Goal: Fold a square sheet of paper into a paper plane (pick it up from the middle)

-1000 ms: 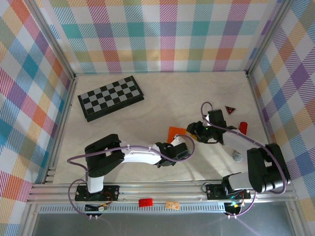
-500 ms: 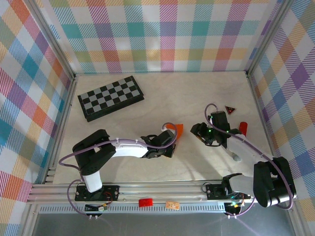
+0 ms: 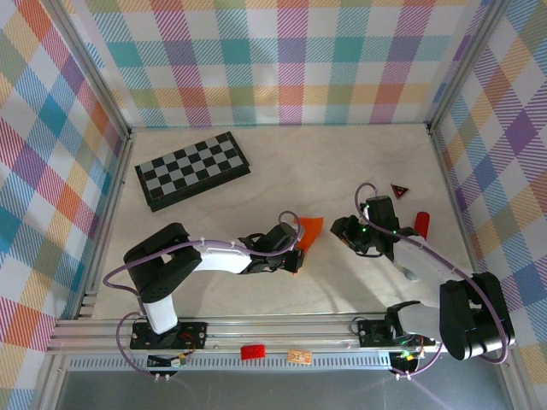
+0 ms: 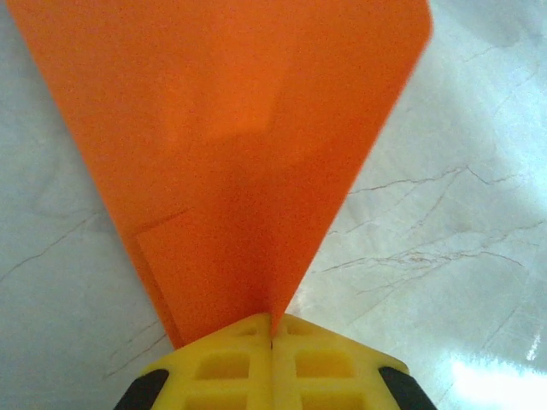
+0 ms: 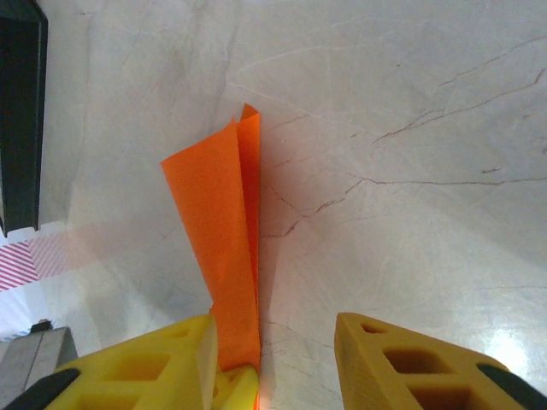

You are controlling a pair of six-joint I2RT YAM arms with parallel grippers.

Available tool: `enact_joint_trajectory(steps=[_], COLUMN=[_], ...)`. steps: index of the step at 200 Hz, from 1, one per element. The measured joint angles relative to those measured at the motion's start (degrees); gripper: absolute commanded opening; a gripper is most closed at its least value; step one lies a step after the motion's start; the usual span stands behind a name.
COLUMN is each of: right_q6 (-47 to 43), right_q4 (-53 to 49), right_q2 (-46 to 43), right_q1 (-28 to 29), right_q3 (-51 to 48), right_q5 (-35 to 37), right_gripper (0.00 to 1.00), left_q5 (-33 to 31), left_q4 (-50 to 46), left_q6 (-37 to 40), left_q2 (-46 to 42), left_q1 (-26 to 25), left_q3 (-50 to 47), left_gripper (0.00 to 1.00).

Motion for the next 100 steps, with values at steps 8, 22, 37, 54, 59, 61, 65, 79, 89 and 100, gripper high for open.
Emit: enact_joint_trajectory(steps=[8, 22, 37, 54, 59, 61, 65, 79, 89, 100], right_q6=[0.09, 0.2, 0.17, 0.13, 0.15, 0.13, 0.15, 0.13, 0.13, 0.07], right_q4=[1.14, 2.56, 3.82, 5.46, 6.01, 6.1, 6.6, 7.69, 8.52, 9.51], right_q2=[-0.66, -2.23, -4.33, -6.71, -7.45, -7.65, -8.24, -9.92, -10.73, -11.39], right_q1=[0.0, 0.0, 0.02, 0.02, 0.0, 0.0, 0.0, 0.0, 0.0, 0.0], right_q3=[-1.11, -3.1, -5.16, -7.02, -7.56, -7.69, -8.13, -9.29, -9.9, -10.6], right_q5=[0.13, 0.5, 1.11, 1.51, 1.57, 1.57, 1.62, 1.46, 1.22, 0.57], right_gripper=[0.39, 0.39, 0.37, 0.33, 0.32, 0.32, 0.31, 0.29, 0.28, 0.26], left_q5=[0.37, 1.27, 2.45, 3.65, 3.98, 4.13, 4.33, 5.11, 5.64, 6.21], left_q4=[1.03, 2.78, 3.28, 4.09, 4.5, 4.68, 5.01, 6.32, 7.26, 7.96], left_q6=[0.87, 2.78, 4.74, 6.56, 6.95, 7.1, 7.39, 7.82, 7.85, 7.8], left_q2=[0.0, 0.0, 0.0, 0.02, 0.02, 0.02, 0.02, 0.02, 0.07, 0.2], left_q1=[0.0, 0.0, 0.0, 0.0, 0.0, 0.0, 0.0, 0.0, 0.0, 0.02], left_q3=[-0.44, -1.31, -1.44, -1.44, -1.44, -1.44, -1.44, -1.57, -1.81, -2.08], left_gripper=[0.0, 0.0, 0.0, 0.0, 0.0, 0.0, 0.0, 0.0, 0.0, 0.0])
